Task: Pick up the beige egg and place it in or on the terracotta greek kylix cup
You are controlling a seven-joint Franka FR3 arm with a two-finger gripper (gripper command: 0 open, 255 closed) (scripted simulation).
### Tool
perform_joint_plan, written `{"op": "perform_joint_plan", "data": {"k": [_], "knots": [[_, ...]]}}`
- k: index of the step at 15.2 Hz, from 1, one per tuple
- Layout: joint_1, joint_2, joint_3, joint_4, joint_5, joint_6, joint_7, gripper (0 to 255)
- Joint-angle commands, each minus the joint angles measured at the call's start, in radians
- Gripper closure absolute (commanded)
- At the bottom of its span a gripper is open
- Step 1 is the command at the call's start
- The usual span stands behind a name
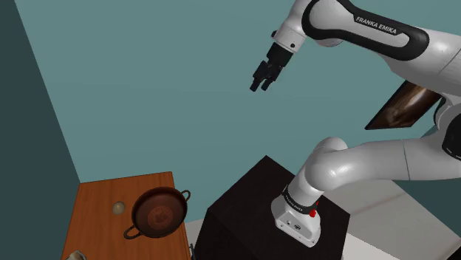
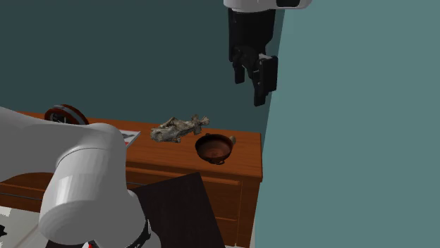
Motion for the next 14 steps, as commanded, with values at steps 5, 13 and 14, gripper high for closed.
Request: {"op": "perform_joint_plan", "data": {"k": [5, 13, 14], "knots": [[0.029, 0.062, 0.065, -0.047, 0.034, 0.101, 0.044, 0], [0.084, 0.247, 0.193, -0.084, 0.088, 0.306, 0.131, 0], [0.090, 0.275, 0.208, -0.083, 0.092, 0.331, 0.142, 0]]}}
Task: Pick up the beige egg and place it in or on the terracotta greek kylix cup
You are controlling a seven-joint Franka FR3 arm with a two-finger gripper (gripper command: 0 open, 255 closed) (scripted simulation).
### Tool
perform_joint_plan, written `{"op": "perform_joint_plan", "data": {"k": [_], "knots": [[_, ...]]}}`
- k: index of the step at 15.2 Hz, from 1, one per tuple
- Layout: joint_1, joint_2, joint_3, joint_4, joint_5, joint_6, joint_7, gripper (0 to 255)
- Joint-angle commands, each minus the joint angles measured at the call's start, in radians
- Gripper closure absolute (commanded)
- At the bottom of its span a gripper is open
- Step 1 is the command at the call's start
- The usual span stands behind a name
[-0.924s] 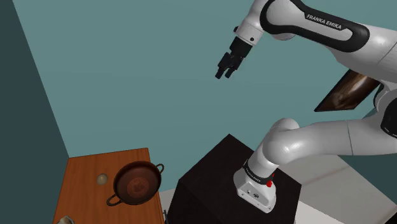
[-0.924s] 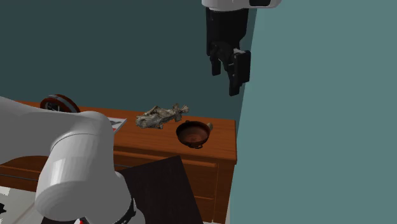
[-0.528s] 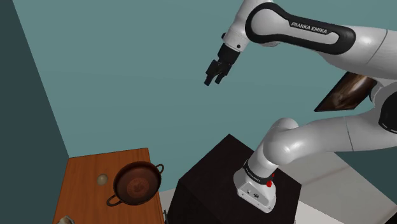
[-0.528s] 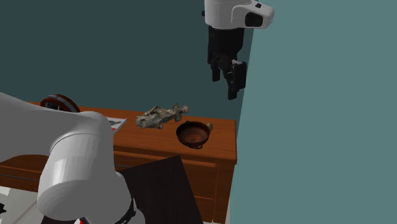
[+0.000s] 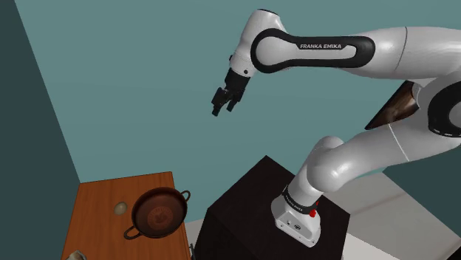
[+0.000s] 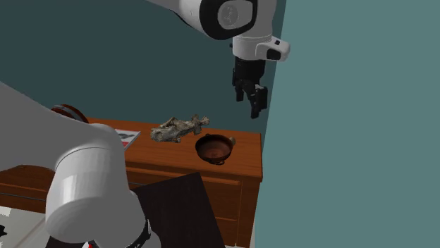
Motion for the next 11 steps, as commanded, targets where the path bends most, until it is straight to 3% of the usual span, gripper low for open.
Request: {"op": "perform_joint_plan", "data": {"k": [1, 11], "knots": [[0.013, 0.053, 0.034, 0.002, 0.010, 0.049, 0.026, 0], [0.052, 0.392, 0.179, 0.089, -0.017, 0.276, 0.164, 0]]}}
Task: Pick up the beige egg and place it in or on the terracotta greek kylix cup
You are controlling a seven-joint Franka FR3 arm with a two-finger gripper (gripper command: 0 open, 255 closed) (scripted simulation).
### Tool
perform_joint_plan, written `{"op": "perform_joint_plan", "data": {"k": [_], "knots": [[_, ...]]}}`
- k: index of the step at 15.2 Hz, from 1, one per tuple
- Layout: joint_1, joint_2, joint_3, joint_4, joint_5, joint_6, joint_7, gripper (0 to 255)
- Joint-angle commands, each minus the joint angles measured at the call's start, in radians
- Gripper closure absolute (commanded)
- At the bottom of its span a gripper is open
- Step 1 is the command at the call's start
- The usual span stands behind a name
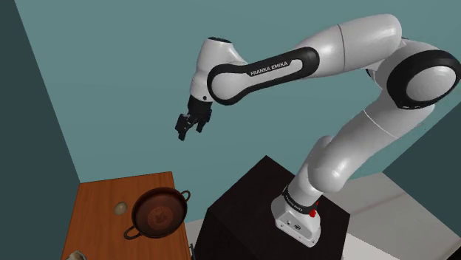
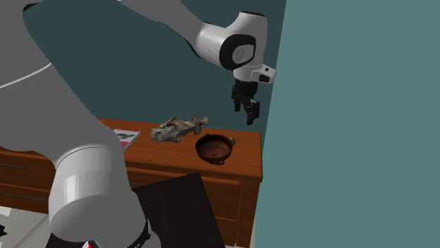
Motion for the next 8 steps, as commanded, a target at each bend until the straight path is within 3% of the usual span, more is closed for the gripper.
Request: {"op": "perform_joint_plan", "data": {"k": [1, 8], "knots": [[0.007, 0.073, 0.026, 0.022, -0.019, 0.044, 0.033, 0], [0.047, 0.347, 0.079, 0.158, -0.143, 0.147, 0.177, 0]]}}
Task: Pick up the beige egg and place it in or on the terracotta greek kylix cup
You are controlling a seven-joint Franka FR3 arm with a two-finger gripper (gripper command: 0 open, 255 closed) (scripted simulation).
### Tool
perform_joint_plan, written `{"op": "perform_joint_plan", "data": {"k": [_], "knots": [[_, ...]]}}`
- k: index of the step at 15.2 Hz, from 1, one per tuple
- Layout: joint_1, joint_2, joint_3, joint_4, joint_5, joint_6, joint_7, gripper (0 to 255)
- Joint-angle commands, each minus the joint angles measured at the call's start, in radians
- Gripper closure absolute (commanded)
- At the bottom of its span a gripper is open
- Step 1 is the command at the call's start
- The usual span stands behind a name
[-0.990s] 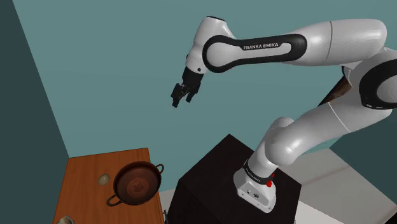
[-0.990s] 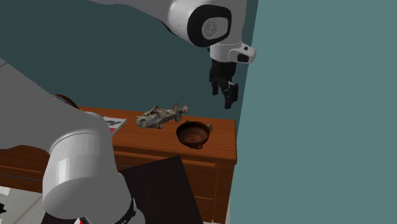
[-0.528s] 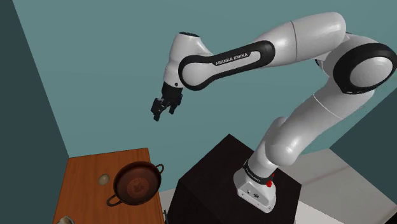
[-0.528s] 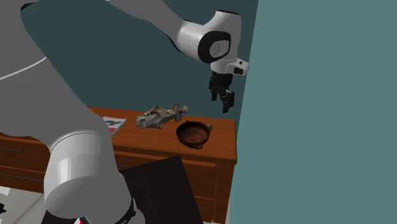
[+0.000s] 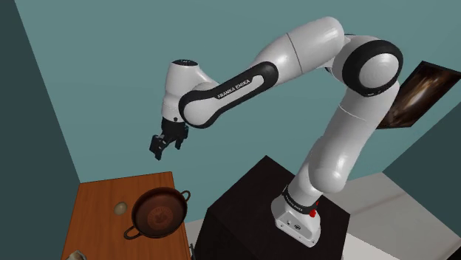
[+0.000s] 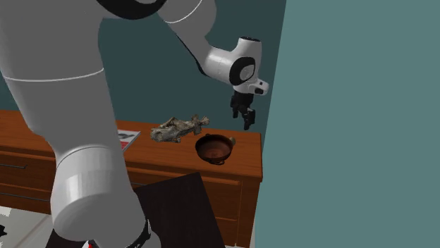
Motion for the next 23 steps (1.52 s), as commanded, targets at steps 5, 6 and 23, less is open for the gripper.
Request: {"op": "perform_joint_plan", "data": {"k": [5, 6, 23], "knots": [[0.072, 0.232, -0.003, 0.145, -0.121, 0.051, 0.122, 0], [0.088, 0.271, -0.007, 0.175, -0.139, 0.054, 0.139, 0], [0.307, 0.814, -0.086, 0.688, -0.268, 0.019, 0.258, 0]]}}
